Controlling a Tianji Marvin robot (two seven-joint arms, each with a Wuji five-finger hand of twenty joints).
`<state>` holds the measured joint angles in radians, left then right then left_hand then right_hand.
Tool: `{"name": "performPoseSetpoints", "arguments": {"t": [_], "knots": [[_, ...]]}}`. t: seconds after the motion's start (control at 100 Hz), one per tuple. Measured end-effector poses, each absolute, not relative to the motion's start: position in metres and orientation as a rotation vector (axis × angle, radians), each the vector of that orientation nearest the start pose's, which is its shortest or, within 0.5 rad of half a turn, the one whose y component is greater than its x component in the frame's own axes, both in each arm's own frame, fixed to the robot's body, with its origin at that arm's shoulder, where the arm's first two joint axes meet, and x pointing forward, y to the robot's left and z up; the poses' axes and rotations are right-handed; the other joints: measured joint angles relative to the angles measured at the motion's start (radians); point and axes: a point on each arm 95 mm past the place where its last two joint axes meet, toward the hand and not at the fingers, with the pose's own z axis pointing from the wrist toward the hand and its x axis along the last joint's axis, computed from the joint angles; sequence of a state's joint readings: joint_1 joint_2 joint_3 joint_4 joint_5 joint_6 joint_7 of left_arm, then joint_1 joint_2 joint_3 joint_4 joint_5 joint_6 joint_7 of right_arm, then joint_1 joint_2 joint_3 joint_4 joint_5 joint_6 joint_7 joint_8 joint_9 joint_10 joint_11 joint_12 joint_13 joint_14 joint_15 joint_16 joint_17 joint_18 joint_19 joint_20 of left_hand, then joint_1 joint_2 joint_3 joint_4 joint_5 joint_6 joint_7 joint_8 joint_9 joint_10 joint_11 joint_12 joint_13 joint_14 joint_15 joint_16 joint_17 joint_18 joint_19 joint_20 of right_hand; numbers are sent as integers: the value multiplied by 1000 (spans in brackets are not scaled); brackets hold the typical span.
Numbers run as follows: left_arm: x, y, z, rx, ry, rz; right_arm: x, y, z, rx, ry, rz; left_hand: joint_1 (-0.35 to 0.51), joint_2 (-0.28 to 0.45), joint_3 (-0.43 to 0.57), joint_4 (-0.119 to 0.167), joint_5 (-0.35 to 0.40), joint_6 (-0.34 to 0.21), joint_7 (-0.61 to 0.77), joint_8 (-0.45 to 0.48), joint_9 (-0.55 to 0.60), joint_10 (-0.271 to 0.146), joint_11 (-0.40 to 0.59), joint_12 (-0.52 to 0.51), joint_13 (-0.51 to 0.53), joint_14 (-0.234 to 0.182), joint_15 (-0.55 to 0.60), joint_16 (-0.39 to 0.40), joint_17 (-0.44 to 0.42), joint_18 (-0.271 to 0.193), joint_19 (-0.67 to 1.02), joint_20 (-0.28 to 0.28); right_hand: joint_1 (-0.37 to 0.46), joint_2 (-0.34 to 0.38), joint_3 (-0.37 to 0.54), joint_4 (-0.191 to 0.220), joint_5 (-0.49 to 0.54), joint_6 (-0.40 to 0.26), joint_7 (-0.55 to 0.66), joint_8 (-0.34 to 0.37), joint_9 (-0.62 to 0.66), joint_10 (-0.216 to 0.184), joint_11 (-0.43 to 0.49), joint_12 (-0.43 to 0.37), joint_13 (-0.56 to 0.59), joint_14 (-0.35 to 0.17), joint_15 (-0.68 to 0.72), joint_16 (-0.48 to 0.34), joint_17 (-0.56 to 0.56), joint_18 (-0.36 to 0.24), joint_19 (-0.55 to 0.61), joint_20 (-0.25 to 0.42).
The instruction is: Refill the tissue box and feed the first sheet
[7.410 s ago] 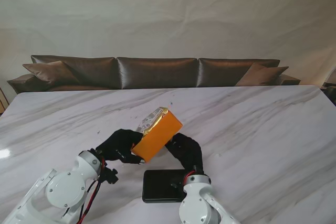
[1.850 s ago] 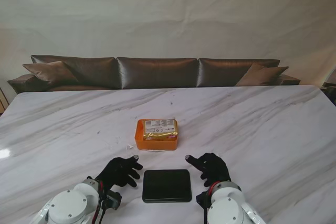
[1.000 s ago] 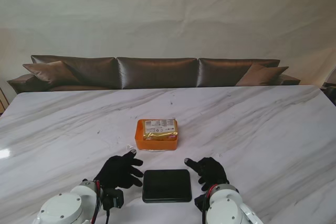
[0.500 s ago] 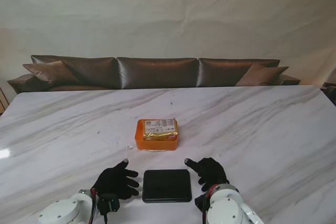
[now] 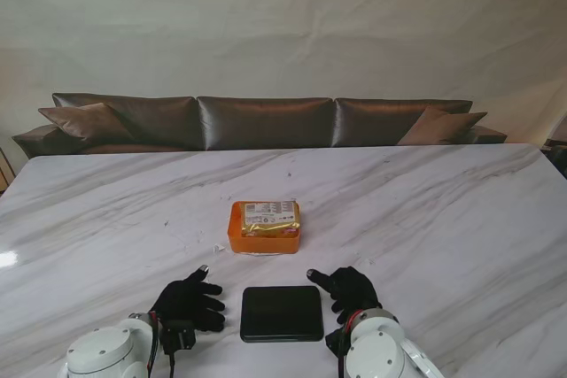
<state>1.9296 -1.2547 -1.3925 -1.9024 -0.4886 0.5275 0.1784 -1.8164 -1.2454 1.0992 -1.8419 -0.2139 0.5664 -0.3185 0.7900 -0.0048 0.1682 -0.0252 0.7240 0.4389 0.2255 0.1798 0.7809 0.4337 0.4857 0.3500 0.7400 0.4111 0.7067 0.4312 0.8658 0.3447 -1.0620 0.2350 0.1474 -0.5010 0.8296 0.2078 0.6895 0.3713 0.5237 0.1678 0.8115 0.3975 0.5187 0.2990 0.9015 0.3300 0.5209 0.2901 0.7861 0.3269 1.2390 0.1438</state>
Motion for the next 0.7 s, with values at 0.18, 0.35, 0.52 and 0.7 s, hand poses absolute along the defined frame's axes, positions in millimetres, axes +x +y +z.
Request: {"name": "performPoseSetpoints", "arguments": {"t": [0.18,0.35,0.52,0.7], "knots": [[289,-4,-383,-3023,175,-1385,302,64,-362,-2897,-905,-1773,0,11,-24,26,0,-32,17,0,0,-32,0,0,-12,3,27,1,-133,22,-3,149,0,0,0,0,-1,0,8,0,0,0,0,0,0,0,-1,0,0,0,0,0],[289,-3,-382,-3016,208,-1368,300,64,-363,-2901,-912,-1766,0,11,-24,26,0,-42,20,11,0,-35,0,0,-12,-1,41,1,-132,19,-9,165,0,1,0,0,-1,0,9,0,0,0,0,0,0,0,-1,0,0,0,0,0],[289,-5,-381,-2988,206,-1373,298,67,-363,-2897,-922,-1747,-2,11,-24,39,-18,-43,1,11,-56,-40,-23,0,-30,-2,53,0,-161,27,-9,166,0,1,0,0,-1,0,9,0,-1,0,0,0,0,0,-1,0,0,0,0,0],[289,-9,-379,-2948,167,-1405,296,75,-363,-2881,-898,-1726,-13,11,-23,39,-51,-43,-52,-12,-117,-38,-27,-1,-110,-2,68,0,-264,67,-9,170,10,10,-4,0,-1,0,9,-2,-1,0,0,0,0,0,-1,1,0,0,0,0]]}}
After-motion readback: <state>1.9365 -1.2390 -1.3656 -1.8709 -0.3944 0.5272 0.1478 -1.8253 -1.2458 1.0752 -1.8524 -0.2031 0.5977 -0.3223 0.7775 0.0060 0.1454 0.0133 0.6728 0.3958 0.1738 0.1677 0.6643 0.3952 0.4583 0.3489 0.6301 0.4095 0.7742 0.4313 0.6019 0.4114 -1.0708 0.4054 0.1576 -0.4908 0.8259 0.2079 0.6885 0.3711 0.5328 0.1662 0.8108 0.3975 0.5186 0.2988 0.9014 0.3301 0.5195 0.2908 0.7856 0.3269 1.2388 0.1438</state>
